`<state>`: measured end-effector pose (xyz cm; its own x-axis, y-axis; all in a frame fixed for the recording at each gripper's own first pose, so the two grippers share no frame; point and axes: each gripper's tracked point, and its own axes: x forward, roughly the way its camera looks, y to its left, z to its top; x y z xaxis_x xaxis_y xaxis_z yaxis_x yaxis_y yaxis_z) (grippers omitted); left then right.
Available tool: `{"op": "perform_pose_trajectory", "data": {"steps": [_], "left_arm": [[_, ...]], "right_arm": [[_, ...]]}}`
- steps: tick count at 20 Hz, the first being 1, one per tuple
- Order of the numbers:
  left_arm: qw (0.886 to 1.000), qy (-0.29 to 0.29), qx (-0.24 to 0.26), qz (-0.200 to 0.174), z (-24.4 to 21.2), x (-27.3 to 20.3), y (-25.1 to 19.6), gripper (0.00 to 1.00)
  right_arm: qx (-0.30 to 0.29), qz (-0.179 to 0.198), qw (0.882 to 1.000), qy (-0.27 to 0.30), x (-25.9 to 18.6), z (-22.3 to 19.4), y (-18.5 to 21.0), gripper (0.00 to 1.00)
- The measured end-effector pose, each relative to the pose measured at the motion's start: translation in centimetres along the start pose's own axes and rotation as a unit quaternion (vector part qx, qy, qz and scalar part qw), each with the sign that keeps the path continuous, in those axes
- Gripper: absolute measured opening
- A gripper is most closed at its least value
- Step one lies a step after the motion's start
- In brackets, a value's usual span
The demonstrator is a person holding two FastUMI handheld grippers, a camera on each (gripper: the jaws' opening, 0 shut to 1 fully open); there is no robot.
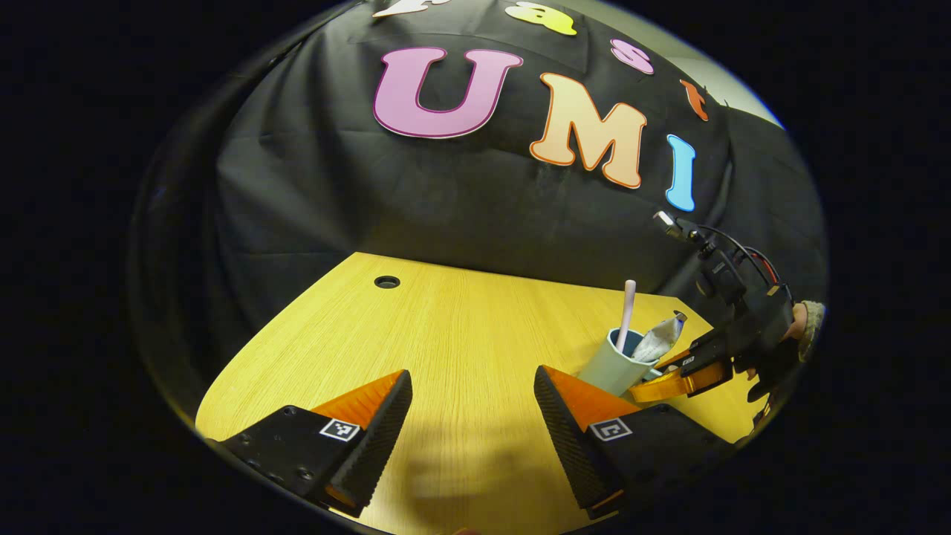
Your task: Put the toothbrush and toothpaste on the desktop into the cup, then pick up the cup and place it on the coaster on the desktop.
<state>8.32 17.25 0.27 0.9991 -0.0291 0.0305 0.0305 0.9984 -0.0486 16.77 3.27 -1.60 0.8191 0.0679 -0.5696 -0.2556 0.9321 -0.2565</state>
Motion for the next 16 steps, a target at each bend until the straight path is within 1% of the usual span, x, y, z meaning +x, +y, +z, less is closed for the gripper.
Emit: {"op": "perform_pose_trajectory", "data": {"steps": [3, 4, 5, 6, 7, 8, 12, 14, 16], "left_arm": [[1.0, -0.002, 0.005, 0.004, 0.4, -0.8, -0.3, 0.95], [1.0, -0.002, 0.008, 0.005, 0.6, -1.0, -0.5, 0.95], [1.0, -0.003, 0.008, 0.003, 0.9, -1.4, -0.8, 0.95], [1.0, -0.001, 0.006, 0.0, 1.1, -1.7, -1.3, 0.95], [1.0, -0.001, 0.005, -0.002, 1.3, -2.1, -1.8, 0.95], [1.0, -0.001, 0.003, -0.003, 1.7, -2.4, -2.4, 0.95], [1.0, -0.001, 0.003, -0.018, 2.9, -3.7, -5.6, 0.95], [1.0, -0.003, 0.003, -0.027, 3.4, -4.0, -7.3, 0.95], [0.999, -0.001, 0.005, -0.038, 3.6, -4.2, -8.9, 0.95]], "right_arm": [[0.023, 0.009, 0.999, -0.041, -3.0, 1.4, -0.1, 0.94], [0.028, 0.006, 0.998, -0.061, -4.2, 1.9, -0.5, 0.93], [0.035, 0.002, 0.996, -0.083, -5.6, 2.5, -0.8, 0.87], [0.044, 0.0, 0.993, -0.109, -6.9, 3.0, -1.0, 0.84], [0.056, 0.003, 0.99, -0.133, -8.2, 3.2, -0.9, 0.87], [0.066, 0.005, 0.986, -0.152, -9.6, 3.2, -1.0, 1.0], [0.09, -0.006, 0.97, -0.224, -14.2, 2.4, -2.2, 0.99], [0.098, -0.029, 0.965, -0.242, -15.9, 1.4, -3.4, 0.99], [0.11, -0.035, 0.96, -0.254, -17.3, 0.2, -4.0, 0.99]]}}
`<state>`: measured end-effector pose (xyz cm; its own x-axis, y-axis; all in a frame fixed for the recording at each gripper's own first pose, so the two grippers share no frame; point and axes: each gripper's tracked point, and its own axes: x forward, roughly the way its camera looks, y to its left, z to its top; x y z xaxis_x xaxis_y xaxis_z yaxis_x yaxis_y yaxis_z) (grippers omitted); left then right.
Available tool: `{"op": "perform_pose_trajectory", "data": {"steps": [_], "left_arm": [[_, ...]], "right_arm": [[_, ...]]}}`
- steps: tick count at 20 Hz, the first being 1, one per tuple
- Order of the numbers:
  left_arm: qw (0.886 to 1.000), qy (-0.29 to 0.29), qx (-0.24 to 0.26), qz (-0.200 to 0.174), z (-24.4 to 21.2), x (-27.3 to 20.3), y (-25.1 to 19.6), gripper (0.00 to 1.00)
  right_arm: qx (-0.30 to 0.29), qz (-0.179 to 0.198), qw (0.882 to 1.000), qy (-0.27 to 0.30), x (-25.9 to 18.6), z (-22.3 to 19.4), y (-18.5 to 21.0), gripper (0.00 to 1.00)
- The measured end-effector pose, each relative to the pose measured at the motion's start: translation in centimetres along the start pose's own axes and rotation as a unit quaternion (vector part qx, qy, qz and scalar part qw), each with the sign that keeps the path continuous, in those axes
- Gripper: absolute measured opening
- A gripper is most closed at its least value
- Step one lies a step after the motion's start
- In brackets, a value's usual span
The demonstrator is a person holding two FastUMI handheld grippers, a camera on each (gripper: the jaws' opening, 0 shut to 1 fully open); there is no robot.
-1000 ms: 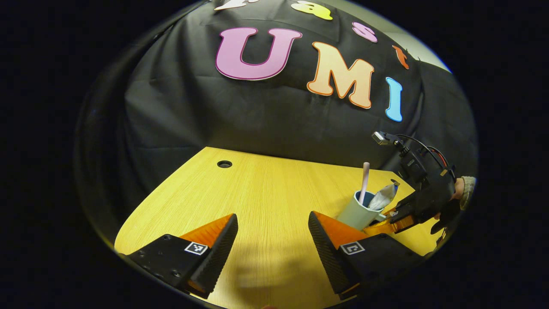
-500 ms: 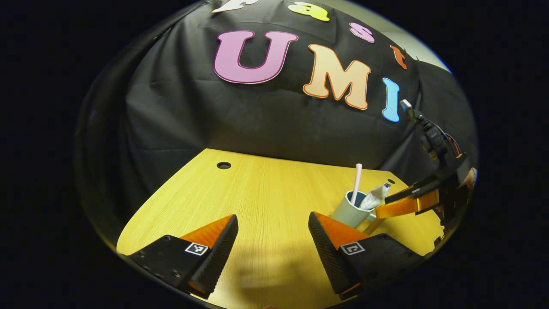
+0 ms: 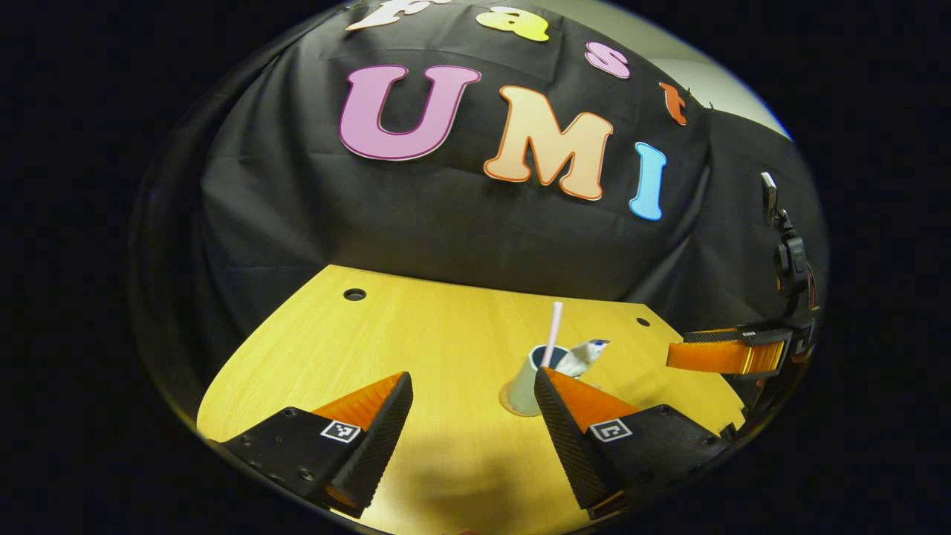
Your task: Put the toothbrush and toothpaste on the desktop into the cup, then pick up the cup and place it on the coaster on the desktop.
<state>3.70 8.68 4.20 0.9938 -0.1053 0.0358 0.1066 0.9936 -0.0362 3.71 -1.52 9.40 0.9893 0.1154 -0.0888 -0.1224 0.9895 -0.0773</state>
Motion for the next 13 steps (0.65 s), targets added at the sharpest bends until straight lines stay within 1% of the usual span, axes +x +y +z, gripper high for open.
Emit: {"op": "perform_pose_trajectory", "data": {"steps": [4, 10, 11, 12, 13], "left_arm": [[1.0, 0.007, 0.001, -0.014, -0.2, 0.1, -2.4, 0.95], [0.999, 0.024, -0.003, -0.043, -0.8, 0.9, -5.1, 0.95], [0.999, 0.024, -0.001, -0.044, -0.8, 1.0, -5.2, 0.95], [0.999, 0.024, 0.001, -0.044, -0.7, 1.2, -5.3, 0.95], [0.999, 0.025, 0.002, -0.045, -0.6, 1.4, -5.4, 0.95]], "right_arm": [[0.031, -0.019, 0.999, -0.026, -2.1, -0.2, -2.0, 0.99], [0.039, -0.046, 0.997, -0.051, -3.5, 0.5, -4.4, 0.99], [0.042, -0.049, 0.996, -0.055, -3.6, 0.6, -4.8, 0.94], [0.046, -0.052, 0.996, -0.058, -3.9, 0.9, -5.2, 0.99], [0.049, -0.055, 0.995, -0.06, -4.1, 0.9, -5.5, 0.99]]}}
